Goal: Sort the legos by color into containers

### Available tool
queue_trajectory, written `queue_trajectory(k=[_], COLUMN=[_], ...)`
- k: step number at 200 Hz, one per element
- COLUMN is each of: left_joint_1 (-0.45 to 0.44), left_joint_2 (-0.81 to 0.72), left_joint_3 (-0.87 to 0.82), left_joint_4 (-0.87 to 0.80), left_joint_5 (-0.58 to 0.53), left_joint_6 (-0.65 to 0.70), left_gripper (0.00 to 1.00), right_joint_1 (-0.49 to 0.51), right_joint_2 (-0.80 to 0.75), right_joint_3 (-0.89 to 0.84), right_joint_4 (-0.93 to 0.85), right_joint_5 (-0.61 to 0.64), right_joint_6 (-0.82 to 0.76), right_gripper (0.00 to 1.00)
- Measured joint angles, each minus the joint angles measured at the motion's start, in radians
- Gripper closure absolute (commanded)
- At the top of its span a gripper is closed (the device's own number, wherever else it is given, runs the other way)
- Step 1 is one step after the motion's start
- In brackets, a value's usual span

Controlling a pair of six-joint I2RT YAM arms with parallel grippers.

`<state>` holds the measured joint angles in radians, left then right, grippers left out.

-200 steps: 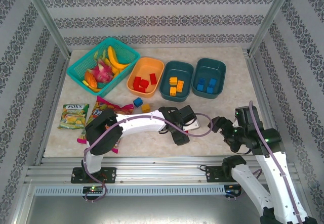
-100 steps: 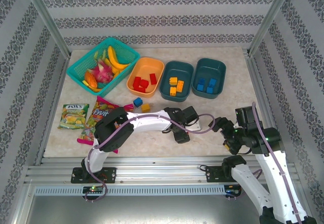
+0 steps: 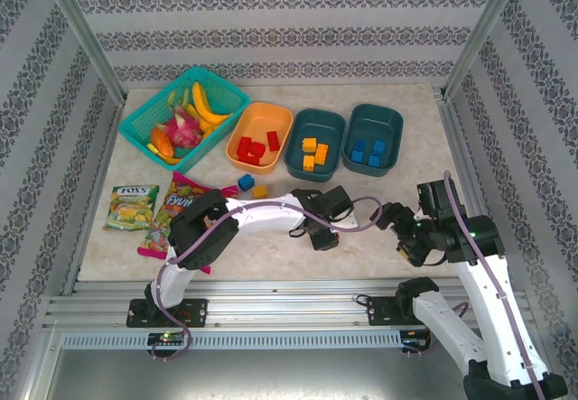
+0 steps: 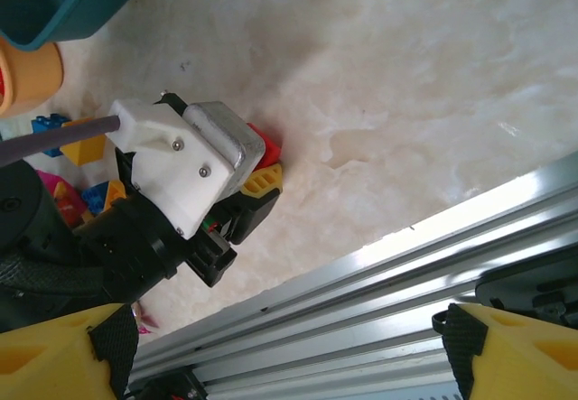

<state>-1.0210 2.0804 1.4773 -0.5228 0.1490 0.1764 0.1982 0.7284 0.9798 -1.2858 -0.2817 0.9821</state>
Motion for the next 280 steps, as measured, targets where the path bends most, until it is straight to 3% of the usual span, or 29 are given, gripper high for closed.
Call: queue_trajectory(k=[58, 100, 140, 178, 238, 280], left_joint_1=[0.099, 0.296, 0.488, 0.595, 0.636, 0.657], left_joint_2=[-0.072, -0.202, -0.195, -0.021, 0.363, 0.446], left_joint_3=[0.001, 0.028, 0.131, 0.375, 0.823, 0.885], left_joint_4=[0.002, 0.005, 0.0, -0.051, -0.22, -0.294], left_joint_5=[-0.004, -0.004, -0.031, -0.126, -0.264, -0.288], left_joint_6=[-0.143, -0.274, -0.393, -0.47, -0.528, -0.566], left_gripper=[0.71, 0.71, 0.7, 0.7, 0.7, 0.65], right_joint_1=[0.0, 0.01, 0.131, 0.18, 0.184, 0.185], right_joint_2=[0.043, 0.084, 0.3, 0.478, 0.706, 0.753], right_joint_3=[0.065, 0.057, 0.114, 0.151, 0.246, 0.271], right_joint_4=[0.082, 0.358, 0.608, 0.756, 0.904, 0.931], right_joint_5=[-0.009, -0.132, -0.171, -0.168, -0.182, -0.197], right_joint_6=[-0.068, -0.069, -0.072, -0.068, -0.059, -0.053], right_gripper=[0.13, 0.13, 0.13, 0.13, 0.12, 0.12])
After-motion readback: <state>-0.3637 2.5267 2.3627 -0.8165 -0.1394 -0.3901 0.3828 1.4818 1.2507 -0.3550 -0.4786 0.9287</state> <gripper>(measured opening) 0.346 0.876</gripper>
